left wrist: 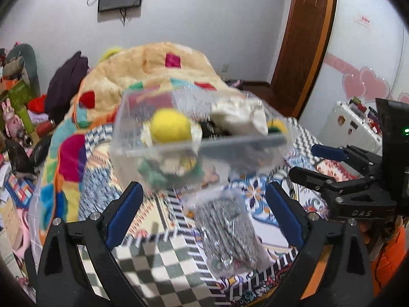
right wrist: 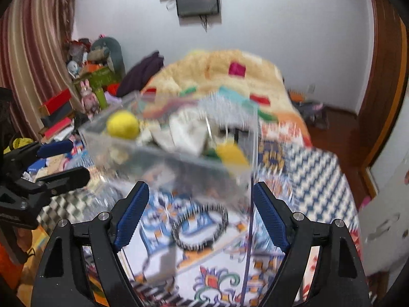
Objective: Organize soft objects
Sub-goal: 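Grasp the silver bag with the left gripper while the right gripper grasps the beaded bracelet, then lower the silver bag into the box with the left gripper while the right gripper drops the bracelet in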
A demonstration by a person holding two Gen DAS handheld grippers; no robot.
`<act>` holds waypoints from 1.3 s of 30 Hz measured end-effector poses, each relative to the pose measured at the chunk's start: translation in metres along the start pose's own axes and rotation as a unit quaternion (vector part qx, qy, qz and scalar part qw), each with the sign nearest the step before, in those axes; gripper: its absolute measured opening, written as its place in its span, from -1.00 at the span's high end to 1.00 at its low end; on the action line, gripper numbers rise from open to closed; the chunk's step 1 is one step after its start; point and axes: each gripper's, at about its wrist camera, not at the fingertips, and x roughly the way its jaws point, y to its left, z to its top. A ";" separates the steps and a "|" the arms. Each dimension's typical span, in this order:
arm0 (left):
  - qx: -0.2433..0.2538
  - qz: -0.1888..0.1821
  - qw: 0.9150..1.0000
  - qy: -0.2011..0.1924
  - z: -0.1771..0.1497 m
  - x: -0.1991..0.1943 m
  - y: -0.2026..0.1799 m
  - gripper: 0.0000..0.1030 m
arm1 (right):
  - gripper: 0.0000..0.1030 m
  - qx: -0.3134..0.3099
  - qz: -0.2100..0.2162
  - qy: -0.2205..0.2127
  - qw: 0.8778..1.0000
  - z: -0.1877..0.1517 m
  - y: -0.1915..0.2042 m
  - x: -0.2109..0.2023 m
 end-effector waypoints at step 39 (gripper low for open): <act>0.015 -0.034 0.999 -0.002 -0.020 -0.007 -0.008 0.43 | 0.77 -0.050 0.039 0.000 0.998 -0.018 0.027 0.005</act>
